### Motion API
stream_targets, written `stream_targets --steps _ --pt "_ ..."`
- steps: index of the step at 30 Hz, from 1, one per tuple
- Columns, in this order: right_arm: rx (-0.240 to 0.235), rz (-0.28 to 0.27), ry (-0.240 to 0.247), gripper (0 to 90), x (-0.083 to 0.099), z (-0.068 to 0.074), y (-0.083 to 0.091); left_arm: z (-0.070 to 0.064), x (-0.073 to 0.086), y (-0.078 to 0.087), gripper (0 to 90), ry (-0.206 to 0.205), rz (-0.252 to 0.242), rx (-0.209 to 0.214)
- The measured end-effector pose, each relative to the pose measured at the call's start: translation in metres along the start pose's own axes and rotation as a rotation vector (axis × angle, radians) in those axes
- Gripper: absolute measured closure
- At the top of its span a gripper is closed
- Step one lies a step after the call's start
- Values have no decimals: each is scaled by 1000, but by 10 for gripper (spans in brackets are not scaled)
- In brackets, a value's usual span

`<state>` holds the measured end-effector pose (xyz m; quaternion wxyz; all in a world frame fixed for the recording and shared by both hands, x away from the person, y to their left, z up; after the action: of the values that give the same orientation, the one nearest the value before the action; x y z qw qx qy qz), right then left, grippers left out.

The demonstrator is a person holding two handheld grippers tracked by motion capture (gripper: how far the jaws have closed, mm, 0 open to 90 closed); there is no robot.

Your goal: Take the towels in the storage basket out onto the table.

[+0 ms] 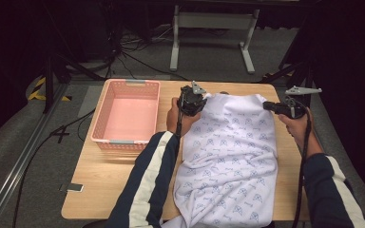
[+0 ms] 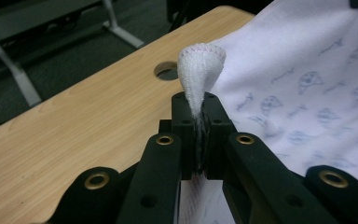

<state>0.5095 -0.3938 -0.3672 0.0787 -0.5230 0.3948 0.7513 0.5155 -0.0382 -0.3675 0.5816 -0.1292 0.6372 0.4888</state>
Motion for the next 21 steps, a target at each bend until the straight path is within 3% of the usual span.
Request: stream_targets --steps 4,5,9,10,15,16,17,18,19,21 --pt "-106 -24 83 855 14 32 29 -22 17 39 864 -80 -12 91" --pt "-138 -21 112 855 19 42 35 -27 23 47 864 -118 1 102" --pt "-228 37 181 856 48 78 51 -49 55 77 863 -205 30 178" --pt "-259 51 186 855 56 87 53 -54 65 84 862 -211 38 214" --pt "-388 218 247 854 96 134 54 -89 116 108 861 -312 152 334" --pt "-413 254 248 854 106 142 53 -98 127 111 861 -309 182 357" --pt "-433 294 256 855 116 151 51 -104 137 113 861 -351 211 372" --pt "-438 327 255 855 126 159 49 -112 146 115 861 -401 247 344" --pt "-445 352 236 855 135 165 46 -116 152 115 861 -426 253 347" --pt "-417 419 229 855 151 175 40 -117 156 116 861 -393 258 346"
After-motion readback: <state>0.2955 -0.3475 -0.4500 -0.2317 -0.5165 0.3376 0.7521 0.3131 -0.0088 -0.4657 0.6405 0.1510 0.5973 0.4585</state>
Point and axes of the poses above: each handheld gripper's, and its own axes: y roughly backward along the jaws, x roughly out of its underside, z roughly to its left, the point moved 2 cm from there along -y, roughly forward along the jaws, and after that the axes turned 12 degrees about -x, right-handed, at the moved point
